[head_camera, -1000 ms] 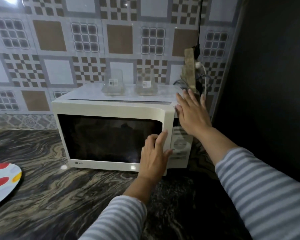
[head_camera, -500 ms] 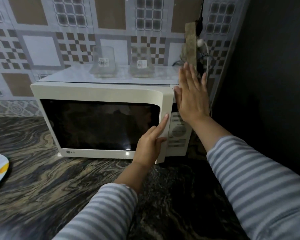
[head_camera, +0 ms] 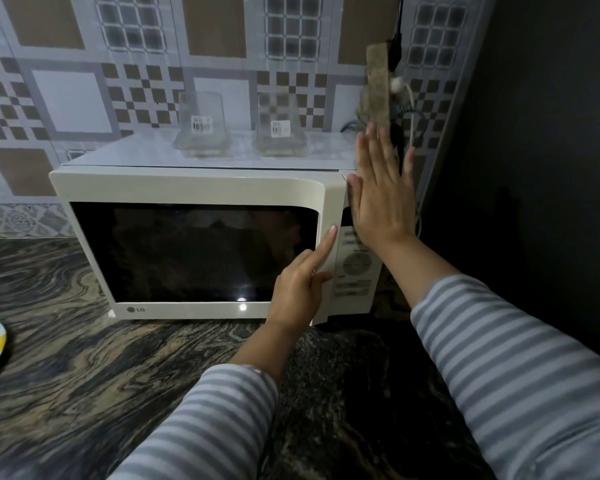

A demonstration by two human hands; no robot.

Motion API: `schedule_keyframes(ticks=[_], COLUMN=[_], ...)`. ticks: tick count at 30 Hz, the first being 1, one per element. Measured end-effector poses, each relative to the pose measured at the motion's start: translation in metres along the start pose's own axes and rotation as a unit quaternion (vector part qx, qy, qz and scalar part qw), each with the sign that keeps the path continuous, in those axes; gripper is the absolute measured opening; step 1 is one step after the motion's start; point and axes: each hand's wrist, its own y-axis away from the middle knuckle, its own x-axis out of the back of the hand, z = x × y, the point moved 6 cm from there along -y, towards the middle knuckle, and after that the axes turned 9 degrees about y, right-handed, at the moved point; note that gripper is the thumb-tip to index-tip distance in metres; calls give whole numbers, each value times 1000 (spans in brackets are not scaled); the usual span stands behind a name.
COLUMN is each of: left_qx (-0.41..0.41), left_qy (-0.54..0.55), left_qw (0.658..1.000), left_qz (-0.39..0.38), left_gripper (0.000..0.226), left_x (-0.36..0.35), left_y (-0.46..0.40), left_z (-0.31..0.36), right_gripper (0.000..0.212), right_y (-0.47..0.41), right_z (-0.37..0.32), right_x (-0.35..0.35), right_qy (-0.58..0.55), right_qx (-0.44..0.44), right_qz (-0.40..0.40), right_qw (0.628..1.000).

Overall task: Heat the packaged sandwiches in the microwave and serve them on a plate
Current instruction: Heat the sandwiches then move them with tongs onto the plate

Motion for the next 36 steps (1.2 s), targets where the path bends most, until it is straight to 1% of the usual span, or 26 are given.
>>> schedule_keyframes(ticks=[3, 7, 11, 16, 21, 25, 32, 36], left_qx=[5, 10, 11, 25, 20, 48, 48, 59], left_qy=[-1, 1, -11, -14, -25, -47, -59, -65], left_qw=[1000, 1000, 1000, 999, 999, 998, 997, 996], left_qz=[-6, -10, -14, -18, -18, -10, -18, -35], left_gripper=[91, 95, 95, 90, 88, 92, 92, 92], left_x=[1, 0, 0, 1, -1, -3, -4, -4], left_y=[1, 2, 1, -2, -2, -10, -8, -6], left_z=[2, 2, 3, 1, 0, -1, -2, 1], right_gripper=[57, 57, 62, 61, 60, 60, 60, 59], right_y=[6, 33, 47, 47, 46, 46, 49, 53], right_z=[-1, -3, -4, -9, -9, -8, -7, -8], right_x=[0, -3, -5, -11, -14, -14, -13, -6], right_qy=[8, 8, 40, 20, 18, 15, 24, -19], right_qx=[-8, -5, 12, 20, 24, 34, 31, 18], right_qz=[12, 36, 27, 32, 39, 39, 19, 5], right_qw=[1000, 999, 999, 999, 999, 999, 999, 1000])
